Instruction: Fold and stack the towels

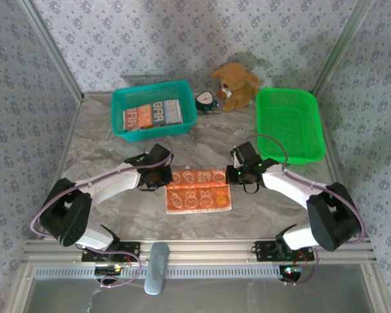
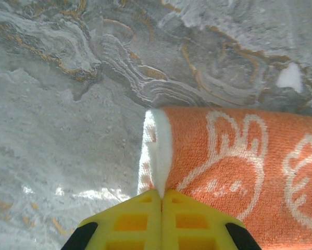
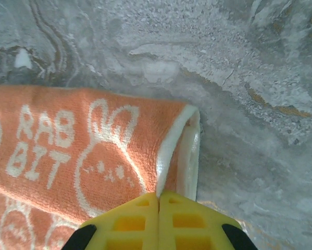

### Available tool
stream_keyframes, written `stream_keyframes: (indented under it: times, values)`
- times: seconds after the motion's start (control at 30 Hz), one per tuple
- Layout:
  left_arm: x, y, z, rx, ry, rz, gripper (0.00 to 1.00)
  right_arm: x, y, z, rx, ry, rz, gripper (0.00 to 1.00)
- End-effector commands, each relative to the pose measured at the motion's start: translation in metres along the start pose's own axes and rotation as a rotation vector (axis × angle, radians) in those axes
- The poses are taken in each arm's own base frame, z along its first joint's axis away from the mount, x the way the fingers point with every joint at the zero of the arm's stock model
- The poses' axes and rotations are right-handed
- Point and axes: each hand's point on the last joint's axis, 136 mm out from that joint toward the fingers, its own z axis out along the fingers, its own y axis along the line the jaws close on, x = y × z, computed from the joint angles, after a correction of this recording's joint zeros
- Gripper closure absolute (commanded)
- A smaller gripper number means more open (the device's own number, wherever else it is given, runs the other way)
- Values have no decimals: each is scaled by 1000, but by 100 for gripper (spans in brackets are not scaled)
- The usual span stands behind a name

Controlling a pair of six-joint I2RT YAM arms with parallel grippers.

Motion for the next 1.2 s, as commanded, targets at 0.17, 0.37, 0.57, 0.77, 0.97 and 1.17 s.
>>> stream_keyframes:
  times: [0.17, 0.37, 0.57, 0.77, 0.97, 1.17]
  values:
    - [19, -1, -34, -9, 4, -37, 100, 15, -3, -33, 5, 5, -1, 100]
    - [39, 7, -43, -12, 13, -59, 100, 40, -1, -40, -5, 27, 18, 100]
    - [57, 15, -44, -2, 20, -71, 100, 68, -4, -44, 1, 38, 40, 100]
    - [73, 20, -34, -12, 42, -68, 100, 87, -3, -36, -13, 56, 67, 100]
    - [86, 27, -22, -43, 67, -60, 100, 102, -7, -23, 12, 90, 58, 100]
    - [98, 32, -6, -57, 88, -66, 100, 116, -16, -11, 39, 108, 58, 100]
